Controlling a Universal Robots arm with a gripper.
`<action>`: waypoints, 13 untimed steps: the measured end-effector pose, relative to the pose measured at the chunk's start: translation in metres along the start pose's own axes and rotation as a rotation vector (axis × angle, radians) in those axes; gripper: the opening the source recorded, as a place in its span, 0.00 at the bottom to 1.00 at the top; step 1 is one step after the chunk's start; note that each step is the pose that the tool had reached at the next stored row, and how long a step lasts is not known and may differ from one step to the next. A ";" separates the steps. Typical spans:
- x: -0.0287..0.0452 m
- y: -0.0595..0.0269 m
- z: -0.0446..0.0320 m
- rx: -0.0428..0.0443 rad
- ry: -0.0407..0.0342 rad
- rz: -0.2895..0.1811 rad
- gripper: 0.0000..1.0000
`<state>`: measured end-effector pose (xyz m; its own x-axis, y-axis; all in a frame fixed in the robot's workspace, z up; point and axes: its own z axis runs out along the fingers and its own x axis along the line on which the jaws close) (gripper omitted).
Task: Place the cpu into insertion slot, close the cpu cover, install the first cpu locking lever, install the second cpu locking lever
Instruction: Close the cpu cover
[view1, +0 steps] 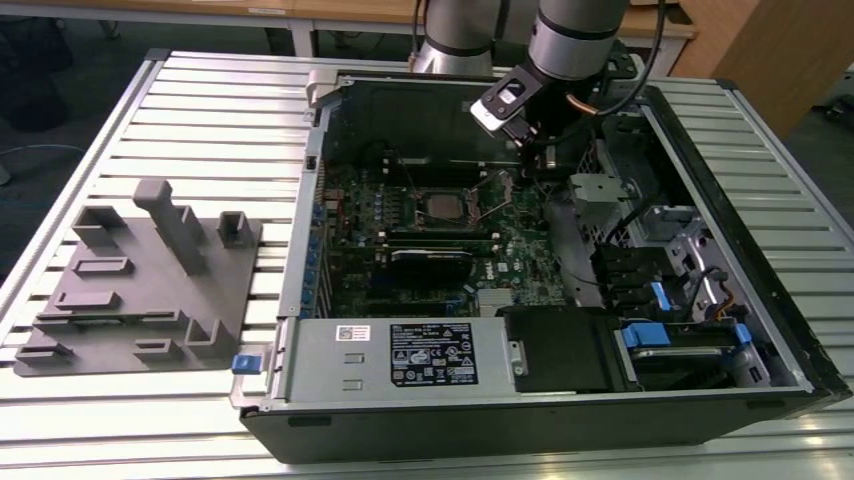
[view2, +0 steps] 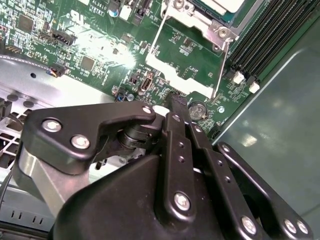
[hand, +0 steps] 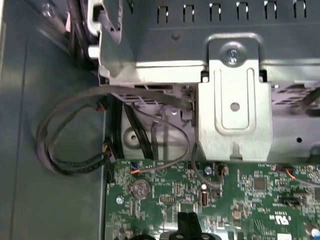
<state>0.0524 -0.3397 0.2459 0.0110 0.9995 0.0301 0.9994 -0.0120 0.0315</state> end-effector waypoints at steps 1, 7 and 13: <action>0.0000 -0.0004 0.0000 0.0000 0.0000 0.000 0.11; 0.0000 -0.0023 -0.0001 -0.0002 -0.0001 0.000 0.11; -0.0001 -0.0117 -0.0004 -0.0036 0.0000 0.000 0.11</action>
<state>0.0407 -0.3397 0.2459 0.0109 0.9995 0.0301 0.9993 -0.0119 0.0351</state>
